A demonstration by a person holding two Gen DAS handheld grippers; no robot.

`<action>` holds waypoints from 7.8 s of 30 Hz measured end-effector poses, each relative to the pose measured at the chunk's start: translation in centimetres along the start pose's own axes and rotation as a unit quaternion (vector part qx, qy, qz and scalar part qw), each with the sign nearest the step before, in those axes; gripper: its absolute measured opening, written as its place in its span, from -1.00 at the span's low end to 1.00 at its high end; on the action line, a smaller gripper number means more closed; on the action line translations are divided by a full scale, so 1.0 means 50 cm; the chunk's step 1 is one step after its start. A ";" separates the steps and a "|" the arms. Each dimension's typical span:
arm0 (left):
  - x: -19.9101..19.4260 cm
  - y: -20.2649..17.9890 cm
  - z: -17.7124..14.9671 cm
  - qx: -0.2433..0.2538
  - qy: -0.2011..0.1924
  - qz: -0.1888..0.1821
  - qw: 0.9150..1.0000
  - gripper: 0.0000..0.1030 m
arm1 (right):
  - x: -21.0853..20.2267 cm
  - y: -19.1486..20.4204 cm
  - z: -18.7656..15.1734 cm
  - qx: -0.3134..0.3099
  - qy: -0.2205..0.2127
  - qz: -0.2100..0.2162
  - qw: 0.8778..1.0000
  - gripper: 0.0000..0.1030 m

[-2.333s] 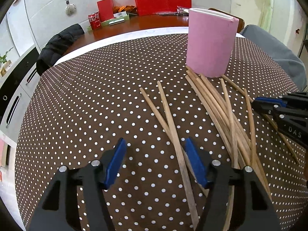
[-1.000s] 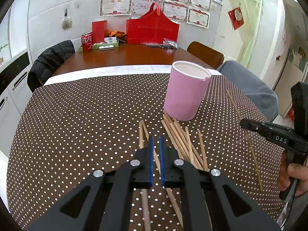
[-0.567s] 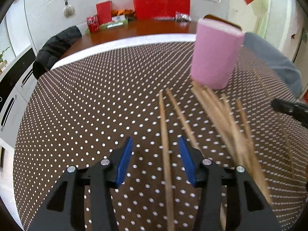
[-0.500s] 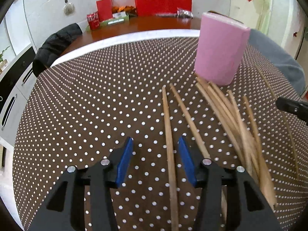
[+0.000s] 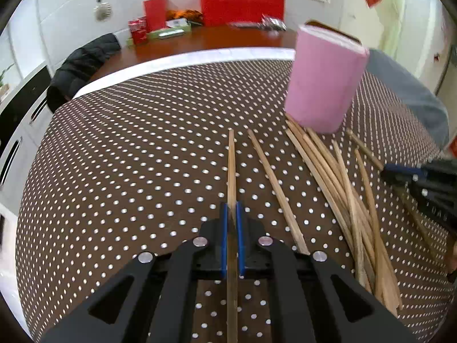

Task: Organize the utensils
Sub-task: 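Lift both held chopsticks upright and carry them over the pink cup, then lower the chopsticks into the pink cup and open both grippers, then move both open grippers back down to the chopstick pile, then close the right gripper on a chopstick while the left gripper grasps another, then lift both held chopsticks upright over the pink cup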

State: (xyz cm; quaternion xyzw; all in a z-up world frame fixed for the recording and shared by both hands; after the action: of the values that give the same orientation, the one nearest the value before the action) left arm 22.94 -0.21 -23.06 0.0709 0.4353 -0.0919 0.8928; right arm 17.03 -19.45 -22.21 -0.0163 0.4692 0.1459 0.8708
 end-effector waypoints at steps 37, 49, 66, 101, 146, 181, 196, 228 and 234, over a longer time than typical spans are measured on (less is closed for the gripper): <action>-0.194 -0.131 0.466 -0.094 -0.389 -0.169 0.901 -0.89 | -0.250 -0.113 0.464 0.137 -0.399 0.171 0.890 -0.89; -0.090 -0.133 0.485 -0.100 -0.360 -0.164 0.913 -0.88 | -0.128 -0.141 0.466 0.152 -0.366 0.155 0.905 -0.88; -0.080 -0.145 0.484 -0.079 -0.351 -0.154 0.920 -0.88 | -0.103 -0.141 0.424 0.143 -0.330 0.146 0.921 -0.88; -0.135 -0.003 0.055 -0.008 -0.121 0.043 0.992 0.54 | -0.175 -0.082 0.090 0.120 -0.145 0.083 0.979 0.83; -0.049 -0.051 -0.075 0.047 -0.031 0.019 0.998 0.54 | 0.010 0.075 0.007 -0.056 -0.007 0.006 0.998 0.66; 0.018 -0.045 -0.016 0.057 0.024 0.023 0.998 0.41 | 0.035 0.087 0.049 -0.052 0.000 -0.009 0.999 0.02; -0.011 -0.025 -0.002 0.006 -0.004 -0.015 1.000 -0.89 | 0.010 0.090 0.054 -0.018 -0.029 0.087 0.996 -0.89; -0.306 -0.076 0.267 -0.053 -0.343 -0.136 0.928 -0.89 | -0.323 0.050 0.230 0.032 -0.290 0.207 0.934 -0.90; -0.328 -0.098 0.350 -0.062 -0.391 -0.156 0.905 -0.89 | -0.377 0.037 0.309 0.019 -0.330 0.204 0.921 -0.90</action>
State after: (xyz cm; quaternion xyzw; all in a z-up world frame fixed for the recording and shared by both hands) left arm 25.29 -6.93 0.34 -0.0953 0.0621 -0.2230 0.9682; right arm 19.35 -19.64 2.10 0.1455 0.1512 0.3087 0.9277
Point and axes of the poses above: each gripper's, at about its wrist camera, not at the fingertips, and x roughly the way its jaws point, y to its left, z to its top, the point moved 6 cm from there along x, roughly the way its jaws point, and after that the axes turned 3 degrees about z, right-handed, at the moved point
